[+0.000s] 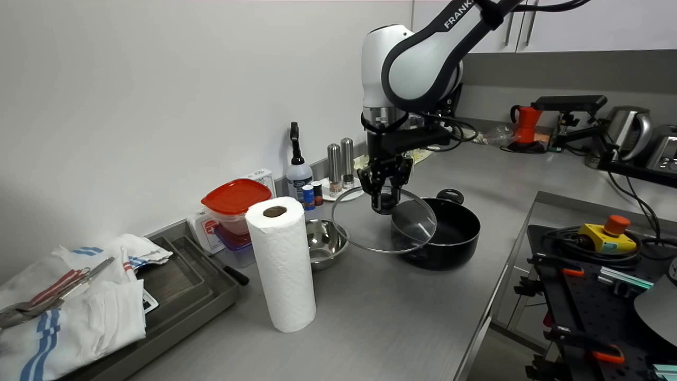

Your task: Put the lid on the pot

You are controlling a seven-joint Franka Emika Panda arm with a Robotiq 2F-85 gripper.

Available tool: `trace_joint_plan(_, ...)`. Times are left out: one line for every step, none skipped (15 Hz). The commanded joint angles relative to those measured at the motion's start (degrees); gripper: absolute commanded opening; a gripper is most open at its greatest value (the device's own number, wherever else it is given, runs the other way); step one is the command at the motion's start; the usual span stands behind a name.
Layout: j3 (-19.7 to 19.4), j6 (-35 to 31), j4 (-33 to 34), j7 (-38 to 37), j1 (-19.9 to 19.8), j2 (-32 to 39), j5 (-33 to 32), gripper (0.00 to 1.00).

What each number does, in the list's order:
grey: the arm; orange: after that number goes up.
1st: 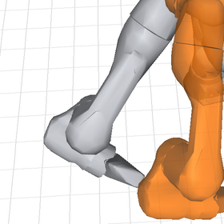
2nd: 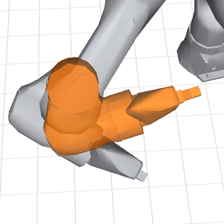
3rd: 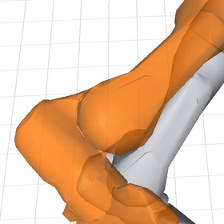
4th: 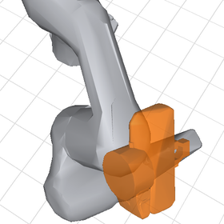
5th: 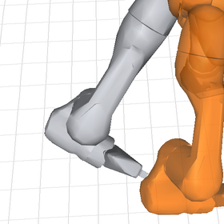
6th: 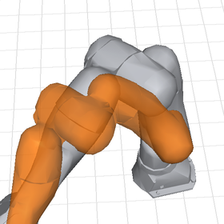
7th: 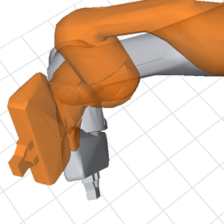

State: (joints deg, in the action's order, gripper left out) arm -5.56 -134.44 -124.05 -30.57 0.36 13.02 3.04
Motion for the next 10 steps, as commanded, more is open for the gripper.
trace_joint_plan(-0.77, 2.02, 1.58, -0.8, -1.18, 0.36, 1.7, 0.25)
trace_joint_plan(-0.99, 1.99, 1.5, -0.53, -1.65, 0.52, 2.25, 0.25)
trace_joint_plan(-1.2, 2.06, 1.46, -0.35, -2.13, 0.68, 2.92, 0.25)
trace_joint_plan(-1.41, 1.9, 1.36, -0.3, -2.52, 0.77, 3.45, 0.25)
trace_joint_plan(-1.6, 2.07, 1.36, -0.15, -2.94, 0.88, 4.07, 0.25)
trace_joint_plan(-1.88, 1.97, 1.34, -0.1, -3.37, 1.07, 4.58, 0.25)
trace_joint_plan(-2.12, 2.06, 1.39, -0.03, -3.82, 1.25, 5.15, 0.25)
trace_joint_plan(-2.39, 2.16, 1.42, 0.13, -4.36, 1.41, 5.83, 0.25)
trace_joint_plan(-2.65, 2.19, 1.47, 0.16, -4.78, 1.61, 6.38, 0.25)
trace_joint_plan(-2.92, 2.22, 1.46, 0.21, -5.25, 1.8, 6.95, 0.25)
